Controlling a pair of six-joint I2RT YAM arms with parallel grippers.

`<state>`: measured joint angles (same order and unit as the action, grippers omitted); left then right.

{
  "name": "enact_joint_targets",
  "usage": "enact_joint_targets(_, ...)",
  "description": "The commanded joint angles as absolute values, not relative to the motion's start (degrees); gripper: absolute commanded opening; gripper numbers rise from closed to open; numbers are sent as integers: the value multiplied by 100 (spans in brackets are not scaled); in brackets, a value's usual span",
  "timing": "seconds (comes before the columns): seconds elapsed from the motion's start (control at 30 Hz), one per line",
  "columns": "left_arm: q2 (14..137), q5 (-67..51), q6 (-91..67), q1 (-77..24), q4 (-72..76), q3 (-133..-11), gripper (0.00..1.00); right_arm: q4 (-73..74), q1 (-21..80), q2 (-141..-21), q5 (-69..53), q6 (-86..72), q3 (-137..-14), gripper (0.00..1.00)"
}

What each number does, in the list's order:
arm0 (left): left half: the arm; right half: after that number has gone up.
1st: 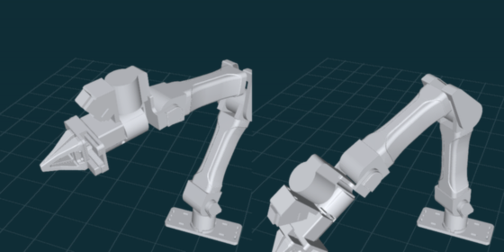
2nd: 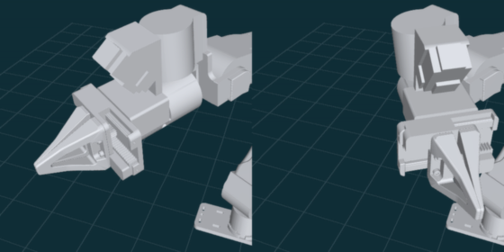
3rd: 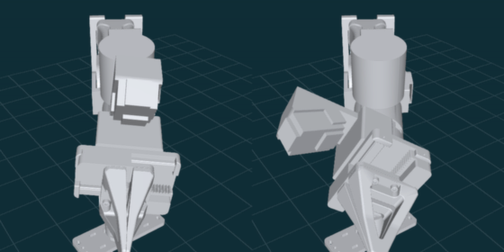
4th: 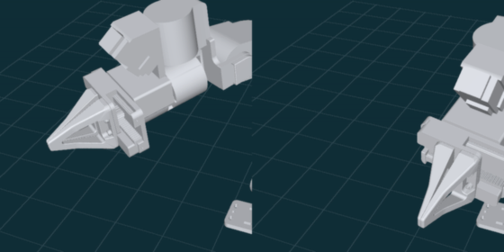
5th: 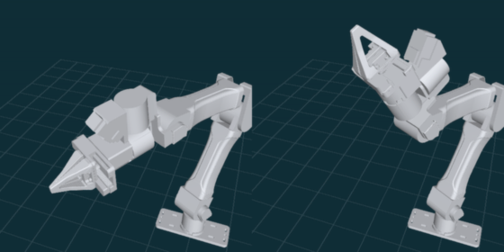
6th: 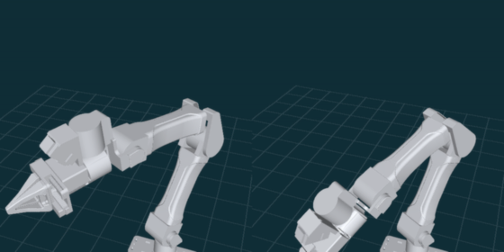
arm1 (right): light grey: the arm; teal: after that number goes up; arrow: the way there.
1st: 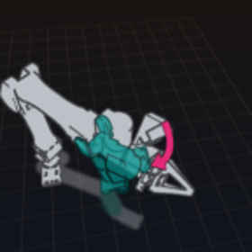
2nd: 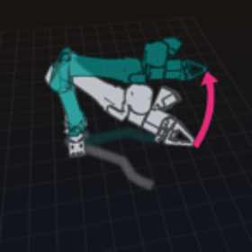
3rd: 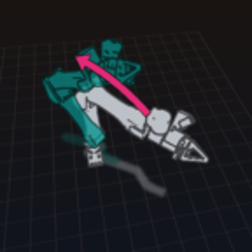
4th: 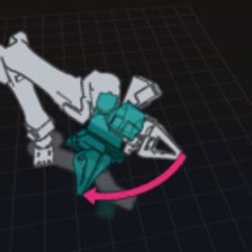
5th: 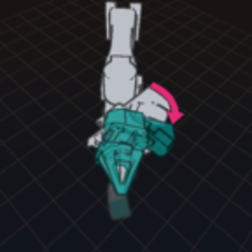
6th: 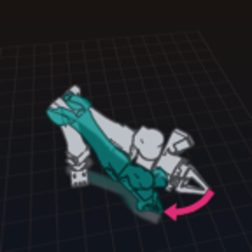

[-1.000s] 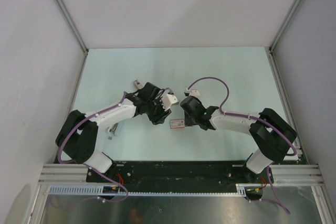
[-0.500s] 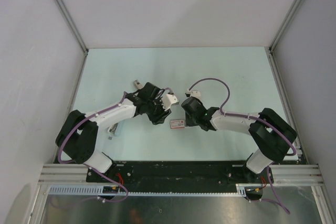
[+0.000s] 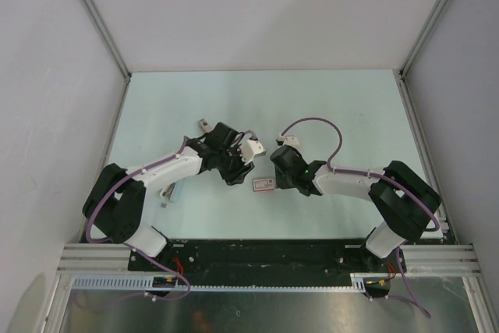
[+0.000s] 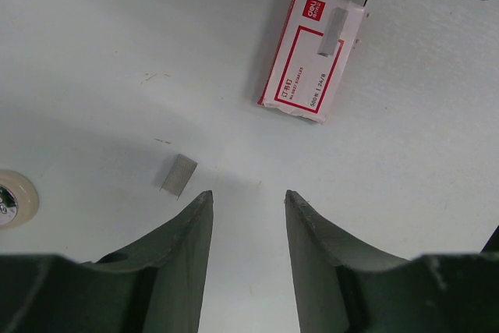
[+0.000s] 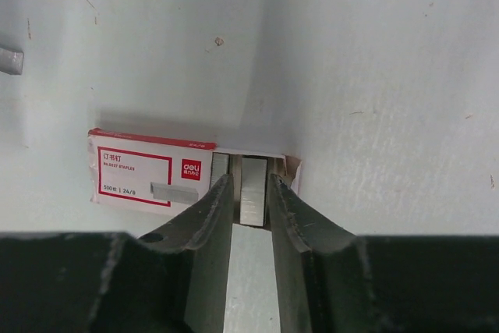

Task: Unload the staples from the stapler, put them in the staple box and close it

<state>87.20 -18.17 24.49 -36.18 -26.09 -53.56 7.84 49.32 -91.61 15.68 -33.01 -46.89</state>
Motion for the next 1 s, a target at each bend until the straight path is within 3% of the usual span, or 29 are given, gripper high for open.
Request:
enact_joint_targets(0.0, 8480, -1838, 2586, -3597, -2551, -5347, 47, 697, 4975, -9002, 1668, -3357, -4667, 31)
enact_joint_targets(0.33, 8488, -1849, 2577, -3601, -2555, -5362, 48, 737, 4844, -8460, 1585, -3322, -4665, 33)
enact_joint_targets(0.63, 8622, -1771, 2600, -3601, -2529, -5395, 48, 516, 4394, -8694, 1356, -3229, -4700, 21)
enact_joint_targets(0.97, 9566, -861, 3181, -3341, -2205, -5821, 48, 449, 4151, -8833, 1271, -3135, -4721, 32)
